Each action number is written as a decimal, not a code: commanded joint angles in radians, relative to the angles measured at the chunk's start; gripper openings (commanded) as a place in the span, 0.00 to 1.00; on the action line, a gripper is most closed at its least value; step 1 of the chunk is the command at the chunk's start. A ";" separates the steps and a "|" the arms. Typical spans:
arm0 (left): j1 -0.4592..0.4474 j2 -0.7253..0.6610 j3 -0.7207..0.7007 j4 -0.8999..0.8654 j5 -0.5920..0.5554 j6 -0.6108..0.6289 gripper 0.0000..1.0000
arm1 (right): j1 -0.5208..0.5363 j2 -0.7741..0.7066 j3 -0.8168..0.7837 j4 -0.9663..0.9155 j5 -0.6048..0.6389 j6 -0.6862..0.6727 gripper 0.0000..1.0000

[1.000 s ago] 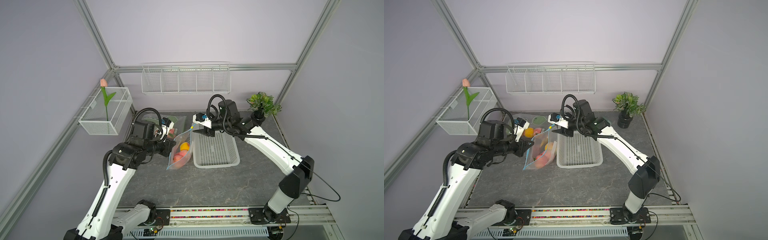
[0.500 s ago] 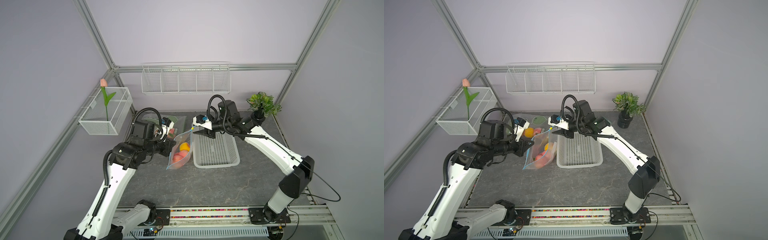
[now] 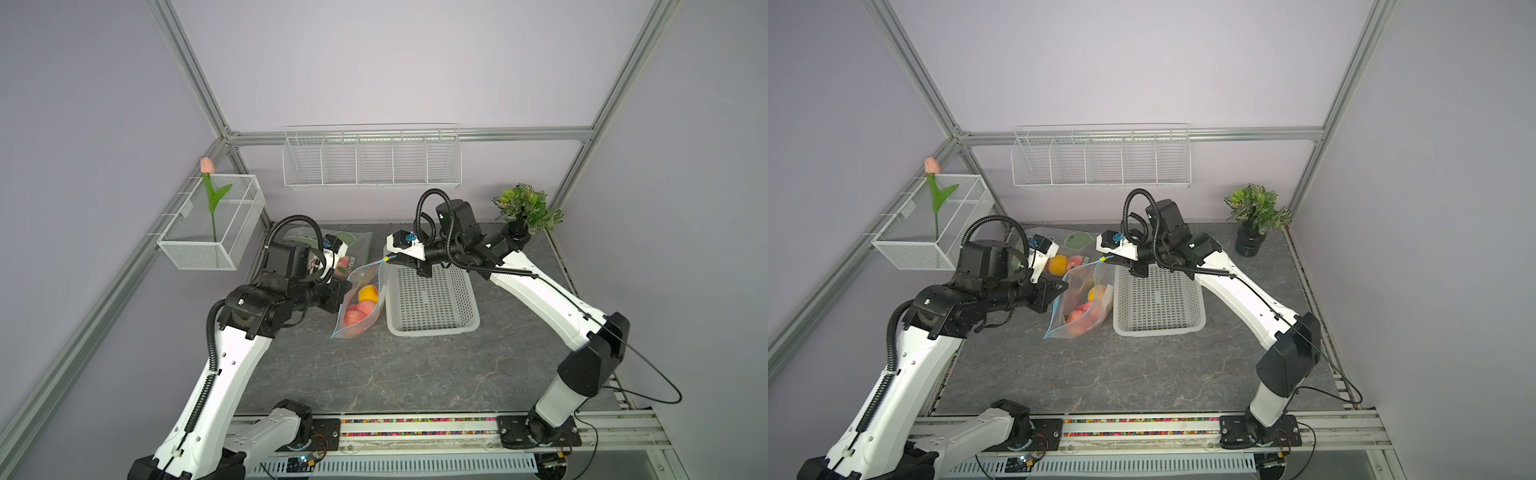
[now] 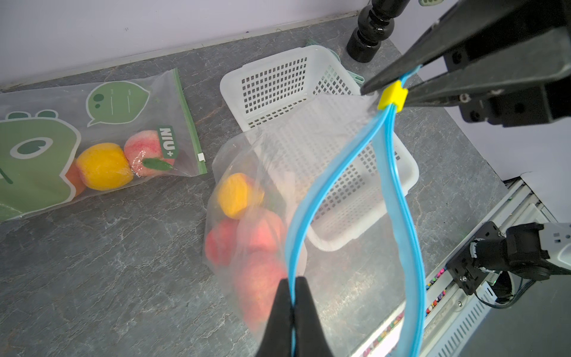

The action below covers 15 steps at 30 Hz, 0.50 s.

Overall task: Place the peach in a zip-top bag and seal the zipper
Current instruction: Zip the zipper on the zipper food storage bag.

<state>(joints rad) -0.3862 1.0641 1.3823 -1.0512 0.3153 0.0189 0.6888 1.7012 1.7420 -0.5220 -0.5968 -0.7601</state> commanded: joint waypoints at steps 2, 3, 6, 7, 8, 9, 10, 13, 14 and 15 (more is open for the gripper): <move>0.003 -0.003 0.013 0.017 -0.014 0.000 0.00 | 0.004 0.023 0.044 -0.064 -0.037 -0.033 0.07; 0.004 -0.003 0.016 0.018 -0.022 -0.002 0.00 | 0.004 0.026 0.049 -0.073 -0.037 -0.030 0.07; 0.004 -0.005 0.035 0.031 -0.056 -0.004 0.11 | 0.003 0.028 0.055 -0.082 -0.035 -0.018 0.07; 0.004 -0.007 0.042 0.042 -0.067 -0.004 0.22 | 0.004 0.026 0.054 -0.080 -0.033 -0.014 0.07; 0.004 -0.013 0.049 0.057 -0.078 -0.002 0.31 | 0.006 0.026 0.053 -0.080 -0.033 -0.010 0.07; 0.003 -0.017 0.056 0.075 -0.081 0.001 0.38 | 0.004 0.025 0.054 -0.080 -0.034 -0.006 0.07; 0.003 -0.023 0.060 0.093 -0.080 0.005 0.44 | 0.007 0.026 0.055 -0.079 -0.034 -0.003 0.07; 0.003 -0.034 0.067 0.168 -0.058 0.018 0.60 | 0.006 0.028 0.058 -0.074 -0.033 0.003 0.07; 0.003 -0.038 0.065 0.198 -0.046 0.027 0.63 | 0.007 0.029 0.057 -0.074 -0.033 0.009 0.07; 0.004 -0.042 0.060 0.226 -0.034 0.032 0.66 | 0.007 0.032 0.062 -0.075 -0.036 0.016 0.07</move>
<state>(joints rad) -0.3862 1.0420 1.4235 -0.9302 0.2588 0.0120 0.6899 1.7191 1.7809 -0.5785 -0.5964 -0.7509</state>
